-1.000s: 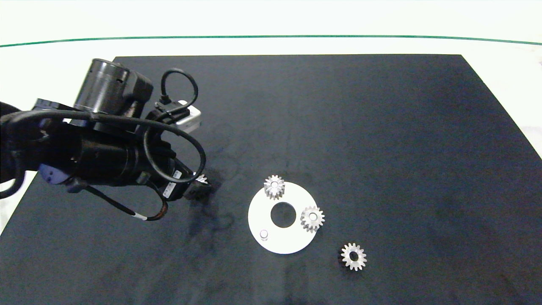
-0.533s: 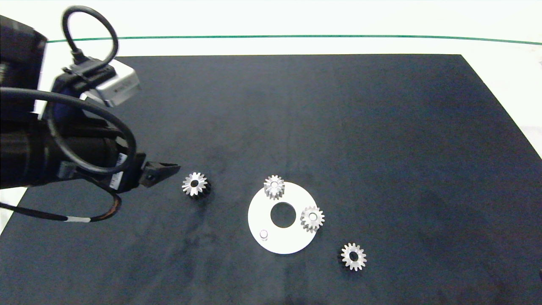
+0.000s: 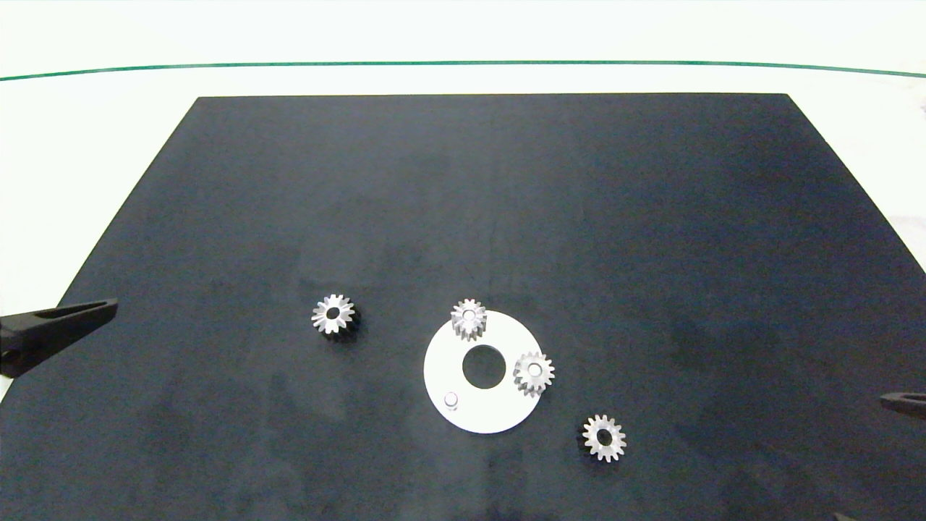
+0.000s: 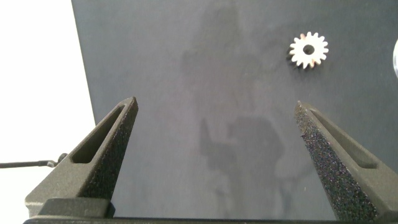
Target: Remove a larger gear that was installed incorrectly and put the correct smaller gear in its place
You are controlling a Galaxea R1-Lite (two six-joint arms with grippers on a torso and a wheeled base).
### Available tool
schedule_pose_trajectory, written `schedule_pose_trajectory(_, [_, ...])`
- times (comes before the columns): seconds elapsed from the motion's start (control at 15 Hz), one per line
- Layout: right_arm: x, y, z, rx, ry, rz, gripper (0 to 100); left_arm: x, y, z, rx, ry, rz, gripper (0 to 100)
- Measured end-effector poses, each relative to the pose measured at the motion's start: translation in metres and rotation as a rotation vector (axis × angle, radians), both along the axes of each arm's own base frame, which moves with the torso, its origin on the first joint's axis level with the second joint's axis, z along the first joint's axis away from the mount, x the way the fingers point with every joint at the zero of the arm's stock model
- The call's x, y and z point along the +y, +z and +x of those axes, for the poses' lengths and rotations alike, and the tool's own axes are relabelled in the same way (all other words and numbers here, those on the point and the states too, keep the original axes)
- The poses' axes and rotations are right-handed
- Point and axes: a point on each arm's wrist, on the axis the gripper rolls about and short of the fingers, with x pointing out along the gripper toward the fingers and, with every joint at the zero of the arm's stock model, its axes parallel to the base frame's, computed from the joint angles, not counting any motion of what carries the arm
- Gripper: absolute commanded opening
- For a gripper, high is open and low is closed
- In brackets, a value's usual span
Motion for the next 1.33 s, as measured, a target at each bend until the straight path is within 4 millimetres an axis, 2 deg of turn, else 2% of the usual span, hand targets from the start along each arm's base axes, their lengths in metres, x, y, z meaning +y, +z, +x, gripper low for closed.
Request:
schedule_pose_trajectory(0.33, [0.029, -0.013, 0.035, 0.13, 0.054, -0.113, 100, 0.009, 0.001, -0.027, -0.071, 0.057, -0.039, 100])
schedule_pose_trajectory(0.67, [0.069, -0.027, 0.067, 0.102, 0.104, -0.204, 100, 0.013, 0.002, -0.047, -0.131, 0.08, -0.051, 100])
schedule_pose_trajectory(0.93, [0.101, -0.04, 0.077, 0.085, 0.131, -0.271, 100, 0.014, 0.001, -0.058, -0.146, 0.083, -0.053, 100])
schedule_pose_trajectory(1.33, [0.129, -0.055, 0.093, 0.076, 0.142, -0.284, 100, 0.016, 0.001, -0.066, -0.17, 0.118, -0.057, 100])
